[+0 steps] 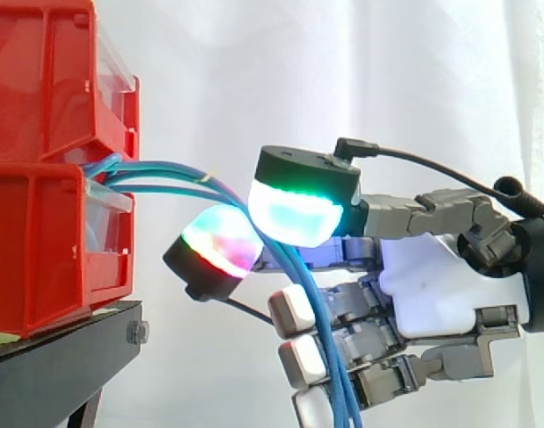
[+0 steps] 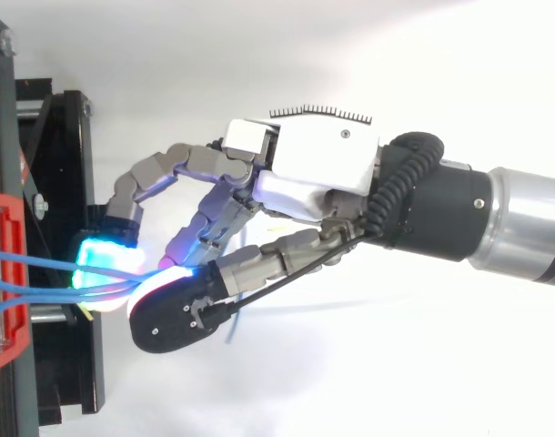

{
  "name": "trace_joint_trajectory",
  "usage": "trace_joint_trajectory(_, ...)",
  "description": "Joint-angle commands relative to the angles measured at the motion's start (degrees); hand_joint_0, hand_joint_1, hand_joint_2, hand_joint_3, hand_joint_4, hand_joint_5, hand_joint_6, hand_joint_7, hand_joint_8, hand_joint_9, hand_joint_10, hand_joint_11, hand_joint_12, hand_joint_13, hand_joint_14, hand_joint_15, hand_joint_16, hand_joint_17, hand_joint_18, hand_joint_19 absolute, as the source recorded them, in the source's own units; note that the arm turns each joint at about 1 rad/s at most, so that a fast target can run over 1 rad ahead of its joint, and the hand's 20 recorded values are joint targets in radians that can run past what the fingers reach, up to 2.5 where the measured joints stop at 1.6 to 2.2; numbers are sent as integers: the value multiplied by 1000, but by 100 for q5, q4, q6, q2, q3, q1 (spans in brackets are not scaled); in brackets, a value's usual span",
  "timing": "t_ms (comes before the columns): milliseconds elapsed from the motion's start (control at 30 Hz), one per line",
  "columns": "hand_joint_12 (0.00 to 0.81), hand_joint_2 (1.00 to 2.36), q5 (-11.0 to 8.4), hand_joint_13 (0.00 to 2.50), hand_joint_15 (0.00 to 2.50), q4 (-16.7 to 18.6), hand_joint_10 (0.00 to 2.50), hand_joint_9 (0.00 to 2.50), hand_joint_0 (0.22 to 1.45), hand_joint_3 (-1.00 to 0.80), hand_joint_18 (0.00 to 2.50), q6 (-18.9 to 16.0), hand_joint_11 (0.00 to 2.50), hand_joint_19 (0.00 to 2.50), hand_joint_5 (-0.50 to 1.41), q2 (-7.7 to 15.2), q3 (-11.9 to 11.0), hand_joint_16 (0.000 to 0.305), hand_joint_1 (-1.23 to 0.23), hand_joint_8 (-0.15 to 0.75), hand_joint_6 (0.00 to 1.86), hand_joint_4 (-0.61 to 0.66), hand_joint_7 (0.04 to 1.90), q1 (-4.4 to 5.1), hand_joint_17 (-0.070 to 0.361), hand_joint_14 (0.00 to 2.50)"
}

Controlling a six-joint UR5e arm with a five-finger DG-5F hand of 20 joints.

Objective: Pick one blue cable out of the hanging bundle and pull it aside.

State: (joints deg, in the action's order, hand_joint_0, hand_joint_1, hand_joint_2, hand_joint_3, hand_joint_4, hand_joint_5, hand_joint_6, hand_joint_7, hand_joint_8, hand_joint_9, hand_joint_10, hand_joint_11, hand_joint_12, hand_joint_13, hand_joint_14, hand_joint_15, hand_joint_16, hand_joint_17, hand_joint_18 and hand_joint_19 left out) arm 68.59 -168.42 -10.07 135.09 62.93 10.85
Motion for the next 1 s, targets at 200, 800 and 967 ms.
trace_joint_trajectory(200,306,1000,75,981,666,-209,25,1038,596,-499,785,-92,807,569,-158,-53,-17,47,-804,218,946,-47,686,-48,106,26)
trace_joint_trajectory(800,349,1012,75,1020,660,-411,22,1081,585,-212,829,-48,775,579,-139,-150,-70,55,-653,272,904,-35,742,-83,125,23)
trace_joint_trajectory(967,361,1009,75,1035,643,-464,21,1073,612,-93,862,-48,771,543,-140,-150,-79,59,-745,279,909,-37,791,-101,132,21)
